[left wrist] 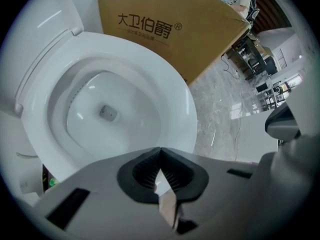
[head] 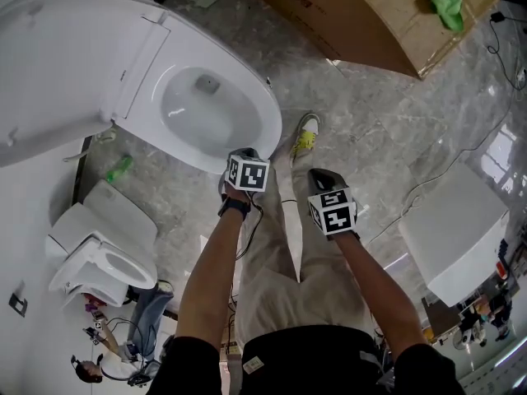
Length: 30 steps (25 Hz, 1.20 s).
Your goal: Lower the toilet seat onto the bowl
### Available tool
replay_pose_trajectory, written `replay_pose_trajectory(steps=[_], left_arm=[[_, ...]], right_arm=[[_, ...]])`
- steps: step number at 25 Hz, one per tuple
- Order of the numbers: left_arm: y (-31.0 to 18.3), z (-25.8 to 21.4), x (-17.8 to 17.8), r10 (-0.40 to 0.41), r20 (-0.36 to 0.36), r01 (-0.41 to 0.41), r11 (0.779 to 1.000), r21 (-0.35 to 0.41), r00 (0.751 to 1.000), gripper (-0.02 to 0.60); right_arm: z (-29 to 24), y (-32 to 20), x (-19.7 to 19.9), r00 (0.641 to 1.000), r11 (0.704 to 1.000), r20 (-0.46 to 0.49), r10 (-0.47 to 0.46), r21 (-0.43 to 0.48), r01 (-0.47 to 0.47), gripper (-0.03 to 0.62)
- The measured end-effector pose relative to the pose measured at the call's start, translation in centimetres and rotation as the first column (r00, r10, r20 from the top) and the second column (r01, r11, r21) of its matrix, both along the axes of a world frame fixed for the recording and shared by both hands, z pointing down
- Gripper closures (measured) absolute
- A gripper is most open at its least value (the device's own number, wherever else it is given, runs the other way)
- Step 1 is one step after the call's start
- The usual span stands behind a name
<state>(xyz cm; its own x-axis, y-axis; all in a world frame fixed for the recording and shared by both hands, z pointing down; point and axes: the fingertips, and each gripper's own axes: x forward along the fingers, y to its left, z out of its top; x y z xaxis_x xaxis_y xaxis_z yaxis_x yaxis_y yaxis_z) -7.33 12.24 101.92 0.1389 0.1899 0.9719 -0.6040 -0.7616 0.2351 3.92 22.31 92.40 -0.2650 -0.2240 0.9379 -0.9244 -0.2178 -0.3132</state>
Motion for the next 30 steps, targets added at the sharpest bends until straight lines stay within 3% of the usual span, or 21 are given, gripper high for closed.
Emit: replay_pose_trajectory(steps=[11,15,19,23,26,30], left_arm=[[-0.1,0.0,-0.2,-0.026,-0.025,0.025,1.0,-0.019,0.999,0.575],[-0.3,-2.7,0.5,-0.048,-0.073,0.052,0.998,0.046,0.996,0.577],[-0.4,-9.1,1.0,-0.086,-0.168,0.107,0.987,0.123,0.982,0.577],[-4.5,-18.5,1.1,-0.16,-0.321,0.241,0.942,0.232,0.934,0.575],[-9.3,-25.8,1.2,-0.181,-0.445,0.344,0.883,0.318,0.877,0.575],[-13.5,-36.5,-0.9,-0.21,-0.562,0.473,0.797,0.375,0.8,0.575]], right_arm=[[-1.6,-0.8,-0.5,0.999,1.0,-0.021,-0.03,0.007,0.03,0.6],[-3.8,-2.7,-0.1,0.998,0.998,-0.032,-0.053,0.038,0.054,0.6],[-8.1,-5.0,0.3,0.997,0.995,-0.041,-0.064,0.074,0.067,0.6],[-14.4,-10.1,1.1,0.996,0.982,-0.041,-0.08,0.168,0.086,0.6],[-20.0,-14.8,1.8,0.989,0.952,-0.058,-0.138,0.268,0.149,0.6],[-28.7,-18.7,0.4,0.967,0.881,-0.093,-0.237,0.398,0.254,0.6]])
